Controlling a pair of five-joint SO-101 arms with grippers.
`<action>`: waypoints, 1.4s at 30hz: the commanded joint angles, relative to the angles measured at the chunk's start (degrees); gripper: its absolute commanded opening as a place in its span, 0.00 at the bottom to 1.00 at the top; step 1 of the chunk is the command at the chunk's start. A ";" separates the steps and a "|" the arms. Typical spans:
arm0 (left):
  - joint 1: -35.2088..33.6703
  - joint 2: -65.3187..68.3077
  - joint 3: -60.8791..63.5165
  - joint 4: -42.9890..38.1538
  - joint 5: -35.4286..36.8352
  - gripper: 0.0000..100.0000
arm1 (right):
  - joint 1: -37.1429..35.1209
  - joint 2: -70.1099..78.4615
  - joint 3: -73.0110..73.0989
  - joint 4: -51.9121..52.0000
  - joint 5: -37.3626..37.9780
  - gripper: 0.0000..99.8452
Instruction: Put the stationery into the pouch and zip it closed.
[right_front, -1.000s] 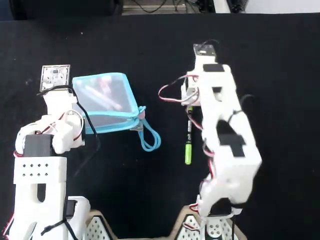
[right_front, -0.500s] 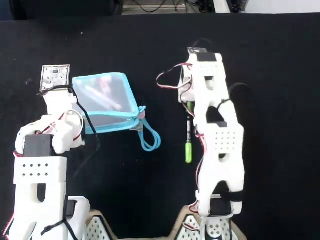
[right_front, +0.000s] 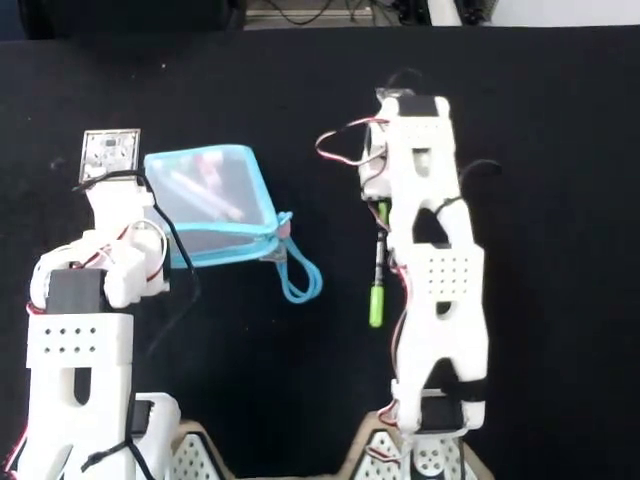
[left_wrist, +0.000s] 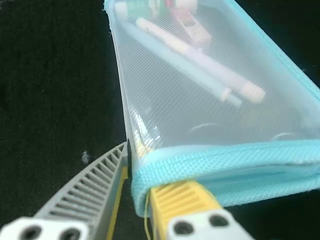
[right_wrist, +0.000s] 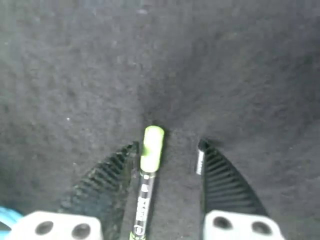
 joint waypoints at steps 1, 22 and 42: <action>-0.22 -0.18 -0.48 -0.70 0.00 0.03 | 0.44 1.01 -2.77 -0.88 0.44 0.18; -0.22 -0.18 -0.48 -0.62 -0.09 0.03 | 0.44 0.84 -4.79 2.46 0.35 0.13; -0.31 -0.18 -0.48 -0.62 -0.09 0.03 | -1.14 -11.38 13.05 -8.70 2.73 0.17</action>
